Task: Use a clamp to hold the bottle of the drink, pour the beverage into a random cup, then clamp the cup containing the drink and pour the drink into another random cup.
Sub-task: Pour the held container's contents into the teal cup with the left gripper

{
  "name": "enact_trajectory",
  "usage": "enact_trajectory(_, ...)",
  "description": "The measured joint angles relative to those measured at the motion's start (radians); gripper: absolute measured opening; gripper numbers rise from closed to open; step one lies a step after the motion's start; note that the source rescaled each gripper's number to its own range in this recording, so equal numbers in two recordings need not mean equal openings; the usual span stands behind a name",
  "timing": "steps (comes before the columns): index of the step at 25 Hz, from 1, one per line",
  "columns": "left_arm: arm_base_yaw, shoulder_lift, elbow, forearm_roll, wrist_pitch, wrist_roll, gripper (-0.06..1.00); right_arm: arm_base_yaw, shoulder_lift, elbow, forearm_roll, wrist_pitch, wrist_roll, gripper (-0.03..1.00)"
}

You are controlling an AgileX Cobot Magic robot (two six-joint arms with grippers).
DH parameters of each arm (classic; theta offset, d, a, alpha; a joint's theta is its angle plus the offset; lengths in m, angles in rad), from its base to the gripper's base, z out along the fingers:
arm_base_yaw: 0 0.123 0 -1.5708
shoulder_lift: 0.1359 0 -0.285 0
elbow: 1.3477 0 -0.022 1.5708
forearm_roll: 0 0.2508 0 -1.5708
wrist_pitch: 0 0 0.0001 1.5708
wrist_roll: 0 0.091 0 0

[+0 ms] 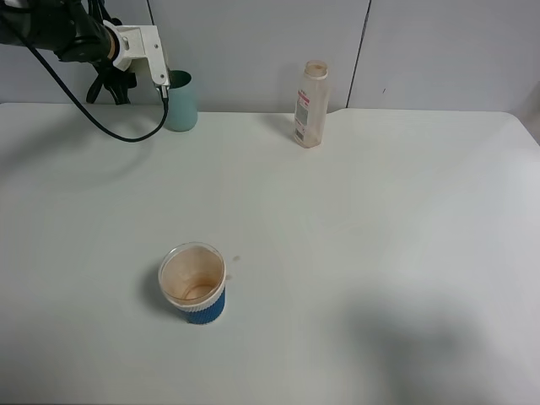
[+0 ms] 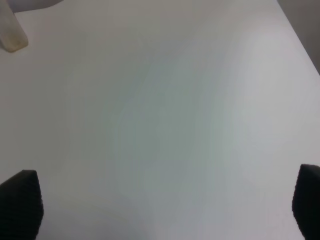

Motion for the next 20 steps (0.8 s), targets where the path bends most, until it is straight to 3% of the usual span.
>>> enact_trajectory(20, 0.008, 0.002, 0.000, 0.085, -0.002, 0.000, 0.02, 0.000, 0.000, 0.000, 0.000, 0.000, 0.000, 1.00)
